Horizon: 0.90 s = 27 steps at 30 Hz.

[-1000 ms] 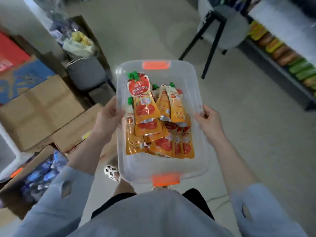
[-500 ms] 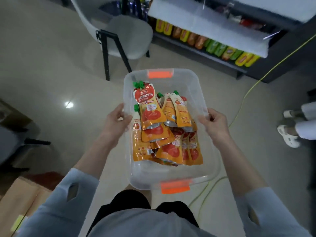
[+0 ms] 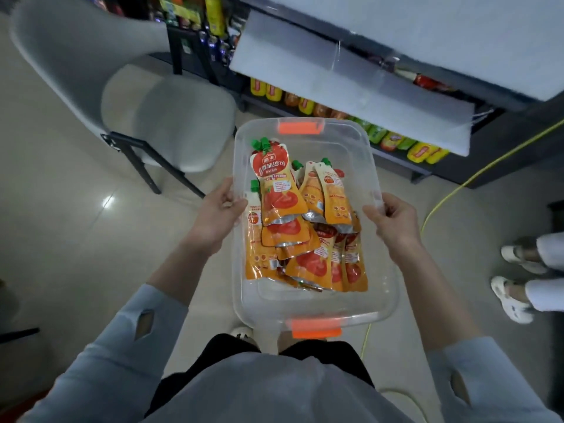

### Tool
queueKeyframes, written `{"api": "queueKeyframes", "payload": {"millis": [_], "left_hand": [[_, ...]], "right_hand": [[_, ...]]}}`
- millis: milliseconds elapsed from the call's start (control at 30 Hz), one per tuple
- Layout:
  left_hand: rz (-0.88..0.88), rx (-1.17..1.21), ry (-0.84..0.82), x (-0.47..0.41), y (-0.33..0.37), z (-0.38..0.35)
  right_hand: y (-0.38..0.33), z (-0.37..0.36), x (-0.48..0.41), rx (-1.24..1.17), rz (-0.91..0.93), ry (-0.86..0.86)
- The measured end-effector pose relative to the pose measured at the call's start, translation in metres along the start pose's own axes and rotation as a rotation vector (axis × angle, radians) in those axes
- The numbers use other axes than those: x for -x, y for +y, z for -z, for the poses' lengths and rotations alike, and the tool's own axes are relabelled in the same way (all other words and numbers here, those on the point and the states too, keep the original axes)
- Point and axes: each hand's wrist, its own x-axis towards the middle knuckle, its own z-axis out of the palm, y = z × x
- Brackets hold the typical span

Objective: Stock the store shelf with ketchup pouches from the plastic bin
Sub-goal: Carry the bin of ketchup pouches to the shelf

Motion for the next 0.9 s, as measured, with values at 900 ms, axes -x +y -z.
{"api": "queueKeyframes", "payload": {"millis": [900], "left_hand": [[0.180, 0.231, 0.836, -0.371, 0.117, 0.084]], "right_hand": [[-0.374, -0.339, -0.470, 0.534, 0.556, -0.782]]}}
